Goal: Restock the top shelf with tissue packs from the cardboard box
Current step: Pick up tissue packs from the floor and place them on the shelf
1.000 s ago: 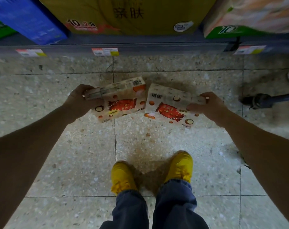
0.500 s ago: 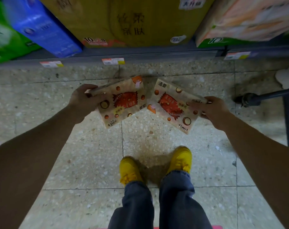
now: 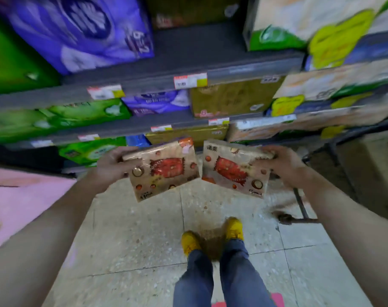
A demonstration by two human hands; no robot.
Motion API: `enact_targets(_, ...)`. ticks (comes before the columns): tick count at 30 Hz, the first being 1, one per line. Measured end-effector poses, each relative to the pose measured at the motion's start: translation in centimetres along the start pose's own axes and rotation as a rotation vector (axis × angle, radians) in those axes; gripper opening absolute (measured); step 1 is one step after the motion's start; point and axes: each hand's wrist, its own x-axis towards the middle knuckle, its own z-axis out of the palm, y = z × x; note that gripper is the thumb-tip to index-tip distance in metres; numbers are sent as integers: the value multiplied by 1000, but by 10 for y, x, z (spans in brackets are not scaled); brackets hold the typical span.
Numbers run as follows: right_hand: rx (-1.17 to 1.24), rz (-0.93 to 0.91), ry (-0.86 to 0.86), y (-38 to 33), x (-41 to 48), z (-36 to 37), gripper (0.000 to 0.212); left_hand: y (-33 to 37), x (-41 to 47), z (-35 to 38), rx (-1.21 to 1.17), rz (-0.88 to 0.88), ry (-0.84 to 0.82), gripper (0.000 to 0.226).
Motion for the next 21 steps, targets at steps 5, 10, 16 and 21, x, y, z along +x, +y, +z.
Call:
enact_targets(5,-42,-167,105,-87,-85,-68,57,102,-78,-42,0,147,-20,49)
enact_targets(10,-78,-358,135,-155,-160,-131,80,194,-160,-53,8,294,5,39)
enact_targets(16,-55,-545,144,-192,-238,-215,61,278,-261,-42,67,507,70,43)
enact_targets(21,-14,-682,192,-213,-296,-277,59,326,-331,-29,4,642,117,46)
